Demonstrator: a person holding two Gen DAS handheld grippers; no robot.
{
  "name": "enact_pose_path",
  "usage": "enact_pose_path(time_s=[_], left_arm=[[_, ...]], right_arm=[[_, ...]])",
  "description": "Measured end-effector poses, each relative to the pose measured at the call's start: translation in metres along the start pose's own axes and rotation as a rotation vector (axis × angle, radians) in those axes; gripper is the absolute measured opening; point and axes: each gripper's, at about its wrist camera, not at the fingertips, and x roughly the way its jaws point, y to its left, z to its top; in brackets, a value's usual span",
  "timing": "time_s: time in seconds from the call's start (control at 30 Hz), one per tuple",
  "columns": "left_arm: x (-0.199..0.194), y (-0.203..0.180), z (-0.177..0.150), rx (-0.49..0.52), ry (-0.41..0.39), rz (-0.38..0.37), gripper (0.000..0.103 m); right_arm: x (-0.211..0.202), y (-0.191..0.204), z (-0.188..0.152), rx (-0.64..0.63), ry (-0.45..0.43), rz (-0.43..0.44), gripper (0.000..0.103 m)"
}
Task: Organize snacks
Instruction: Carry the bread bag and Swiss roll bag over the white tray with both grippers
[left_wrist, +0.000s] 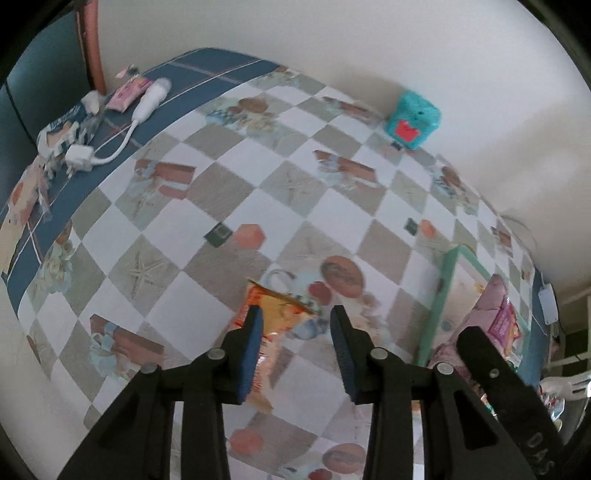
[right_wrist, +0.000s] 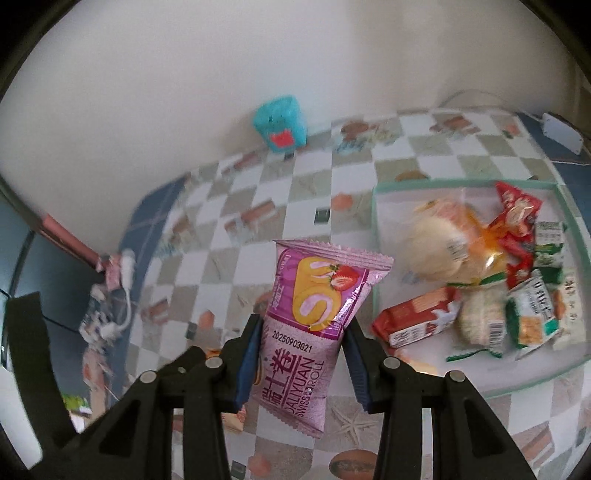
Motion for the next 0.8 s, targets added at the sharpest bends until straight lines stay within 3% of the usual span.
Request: enact_pose_path(time_s=[0.3,0.4,0.6,0.7,0.8], left_arm=[[0.016,0.003,-0.002,-0.034,0.013,-0.008,0.038],[0.02,0.017,0.003,-0.044,0.008,0.0,0.052],[0.021,0.037,0.013,-0.062,-0.011,0.033,0.057],[0.023,0.038,0.01,-0.048,0.017,0.066,0.062],[0.025,0.038,0.006,-0.009,0.024,0.051,0.075]], right_arm=[[-0.017,-0.034,0.01,0.027,-0.052,-0.091,0.046],[-0.012,-0.045,0.013,0.039,-0.041,-0.116,0.046],[0.009,-0.045,0.015,0.009,-0.001,-0.124,0.046],[0.016,-0.042,0.014,-0.001,0.02,-0.129,0.046],[0.017,-0.041,0.013,-0.006,0.024,-0.127,0.046]])
